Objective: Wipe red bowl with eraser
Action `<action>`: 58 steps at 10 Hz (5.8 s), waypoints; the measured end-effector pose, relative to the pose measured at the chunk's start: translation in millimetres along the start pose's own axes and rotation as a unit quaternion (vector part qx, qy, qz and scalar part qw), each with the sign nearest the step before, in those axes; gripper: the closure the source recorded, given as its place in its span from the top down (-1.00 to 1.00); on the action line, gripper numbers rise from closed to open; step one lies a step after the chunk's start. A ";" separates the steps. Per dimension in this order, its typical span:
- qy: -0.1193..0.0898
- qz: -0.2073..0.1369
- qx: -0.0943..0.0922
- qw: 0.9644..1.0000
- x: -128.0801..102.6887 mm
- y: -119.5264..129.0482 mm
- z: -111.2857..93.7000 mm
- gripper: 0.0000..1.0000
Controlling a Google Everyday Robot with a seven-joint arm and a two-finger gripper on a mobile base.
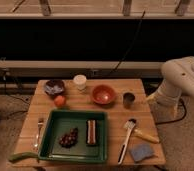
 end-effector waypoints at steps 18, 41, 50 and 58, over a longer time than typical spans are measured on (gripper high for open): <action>-0.001 0.000 0.000 1.000 -0.1 -0.2 0.9 0.60; 0.022 -0.234 0.211 0.949 -199.3 -185.8 59.6 0.60; 0.033 -0.304 0.226 0.925 -243.3 -236.4 62.5 0.60; 0.000 -0.303 0.204 0.931 -265.1 -230.1 124.0 0.60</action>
